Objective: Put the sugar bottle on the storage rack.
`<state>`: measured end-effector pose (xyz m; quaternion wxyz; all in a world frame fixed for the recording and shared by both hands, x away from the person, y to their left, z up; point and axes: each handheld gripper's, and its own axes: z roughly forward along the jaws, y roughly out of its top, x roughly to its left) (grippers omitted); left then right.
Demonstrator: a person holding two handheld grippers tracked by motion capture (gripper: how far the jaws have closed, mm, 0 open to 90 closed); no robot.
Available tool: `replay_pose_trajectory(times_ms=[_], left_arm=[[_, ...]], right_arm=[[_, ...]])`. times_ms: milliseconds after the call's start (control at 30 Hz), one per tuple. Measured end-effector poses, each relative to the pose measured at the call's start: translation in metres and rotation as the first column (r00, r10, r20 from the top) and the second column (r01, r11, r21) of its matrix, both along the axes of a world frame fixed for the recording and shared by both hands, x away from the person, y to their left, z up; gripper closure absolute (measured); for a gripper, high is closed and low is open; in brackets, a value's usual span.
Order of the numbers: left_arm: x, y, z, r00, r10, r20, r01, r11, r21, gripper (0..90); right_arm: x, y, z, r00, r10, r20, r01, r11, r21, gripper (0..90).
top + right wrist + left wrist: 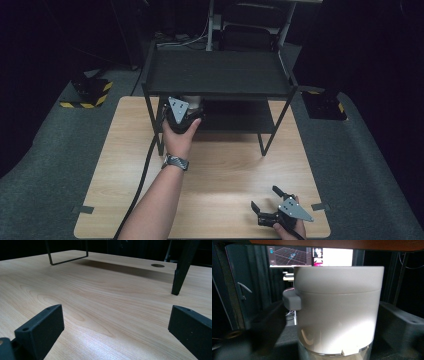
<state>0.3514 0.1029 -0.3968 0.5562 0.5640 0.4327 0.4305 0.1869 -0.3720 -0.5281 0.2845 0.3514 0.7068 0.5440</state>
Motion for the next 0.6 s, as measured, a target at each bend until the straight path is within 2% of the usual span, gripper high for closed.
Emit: replay_pose_trajectory(times_ms=[67,133,367,600], left_arm=[[-0.002,0.002,0.001,1.0000,-0.007,0.001,0.007,1.0000,0.003,1.9],[-0.006,0.003,0.001,0.9999,-0.014,0.010,0.014,0.9999,-0.001,0.8],[-0.020,0.008,0.002,0.9991,-0.034,0.025,0.034,0.9992,0.023,0.5],[-0.039,0.014,-0.008,0.9973,-0.052,0.051,0.052,0.9986,0.009,0.5]], right_arm=[[0.000,0.000,0.000,1.0000,0.000,0.000,0.000,1.000,0.000,0.0],[0.000,0.000,0.000,1.0000,0.000,0.000,0.000,1.000,0.000,0.0],[0.000,0.002,0.001,1.0000,0.000,0.001,0.000,1.000,-0.013,0.0],[0.000,0.003,0.001,1.0000,-0.002,0.002,0.002,1.000,-0.020,0.0]])
